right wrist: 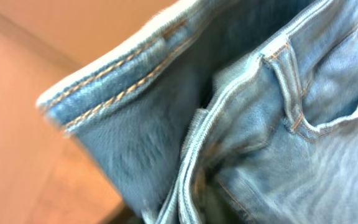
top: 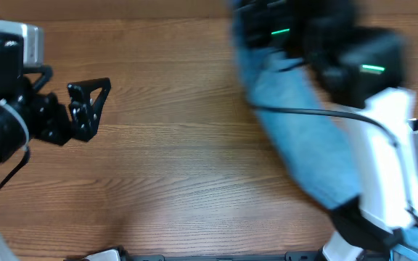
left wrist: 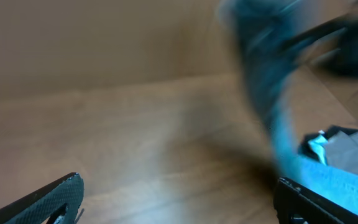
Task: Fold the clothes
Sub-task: 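Grasp the jeans waistband with the right gripper and drag it leftward across the table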
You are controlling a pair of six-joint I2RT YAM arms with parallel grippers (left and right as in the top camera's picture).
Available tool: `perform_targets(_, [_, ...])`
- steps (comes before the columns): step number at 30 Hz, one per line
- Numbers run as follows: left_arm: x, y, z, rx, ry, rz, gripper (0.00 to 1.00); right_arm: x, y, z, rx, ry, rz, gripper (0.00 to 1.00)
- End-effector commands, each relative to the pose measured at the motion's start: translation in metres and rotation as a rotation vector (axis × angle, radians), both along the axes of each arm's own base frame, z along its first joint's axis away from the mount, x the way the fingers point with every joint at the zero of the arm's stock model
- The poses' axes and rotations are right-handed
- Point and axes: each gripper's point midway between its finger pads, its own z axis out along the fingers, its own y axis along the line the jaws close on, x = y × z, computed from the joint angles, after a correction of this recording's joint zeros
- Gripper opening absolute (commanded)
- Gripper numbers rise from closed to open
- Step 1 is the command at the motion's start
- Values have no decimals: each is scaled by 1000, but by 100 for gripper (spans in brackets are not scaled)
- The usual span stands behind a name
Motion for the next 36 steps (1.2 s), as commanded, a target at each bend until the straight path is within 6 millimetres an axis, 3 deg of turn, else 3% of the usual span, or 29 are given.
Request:
perform_targets(1, [-13,4,19,43,-82,36,100,-34,52,-1,-28,-35,150,51])
perform_targets(4, [-18,3,23,44,-100,41,100,-28,42,1,-90,-82,55,66])
perform_targets(7, [-20,3,20,41,-86,40,100,-22,7,18,-119,-130,-60,69])
perform_targets(11, [-12,1,9,19,-31,19,98,-28,-53,59,-93,-212,-187,74])
perform_targets(13, [0,-2,-7,5,36,-4,87,-40,-91,86,-58,-258,-255,74])
perform_targets(15, [13,-9,-28,-9,121,-44,64,-53,-116,100,-41,-284,-296,74])
perform_targets(18, [33,-19,-72,0,287,-83,43,-74,-147,112,-33,-302,-348,74])
perform_targets(22, [57,-25,-148,54,548,-95,32,-93,-176,111,-52,-280,-404,74])
perform_targets(25, [75,-30,-206,88,711,-120,20,-99,-183,101,-70,-241,-419,74])
perform_targets(26, [82,-34,-226,95,754,-140,12,-100,-184,97,-76,-224,-419,76])
perform_targets(27, [88,-37,-244,103,788,-157,4,-100,-184,92,-74,-199,-427,88])
perform_targets(32, [116,-34,-349,201,973,-192,4,-98,-183,72,-108,-119,-431,88])
perform_targets(36, [135,-33,-410,192,1066,-176,4,-95,-182,58,-138,-71,-428,88])
